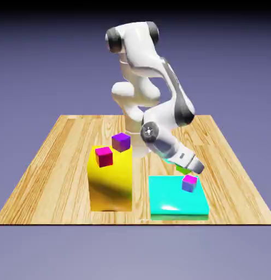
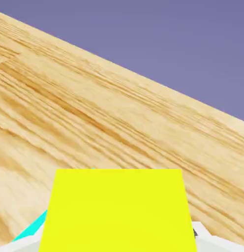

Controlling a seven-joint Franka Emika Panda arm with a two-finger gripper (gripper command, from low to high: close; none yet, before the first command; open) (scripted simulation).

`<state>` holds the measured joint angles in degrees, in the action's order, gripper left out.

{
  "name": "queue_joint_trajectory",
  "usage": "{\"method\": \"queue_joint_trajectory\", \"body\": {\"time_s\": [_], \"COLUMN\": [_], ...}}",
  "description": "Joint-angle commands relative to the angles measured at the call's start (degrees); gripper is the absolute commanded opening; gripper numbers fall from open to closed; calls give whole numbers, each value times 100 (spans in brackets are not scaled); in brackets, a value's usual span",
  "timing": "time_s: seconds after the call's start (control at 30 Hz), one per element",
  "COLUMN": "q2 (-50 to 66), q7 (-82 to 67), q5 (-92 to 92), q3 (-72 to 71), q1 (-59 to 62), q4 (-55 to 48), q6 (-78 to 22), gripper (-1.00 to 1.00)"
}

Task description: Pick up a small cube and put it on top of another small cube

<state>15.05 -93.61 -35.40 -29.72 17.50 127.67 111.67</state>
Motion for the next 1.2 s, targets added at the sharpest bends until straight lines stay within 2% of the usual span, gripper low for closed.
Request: {"method": "queue_joint_trajectory", "body": {"time_s": [0.0,1.17], "q2": [21,754], "q7": [-46,-1473], "q5": [-74,-2195], "q3": [203,7309], "q1": [-208,-7469], "q4": [3,99], "q6": [-14,-670], "gripper": [-100,-100]}}
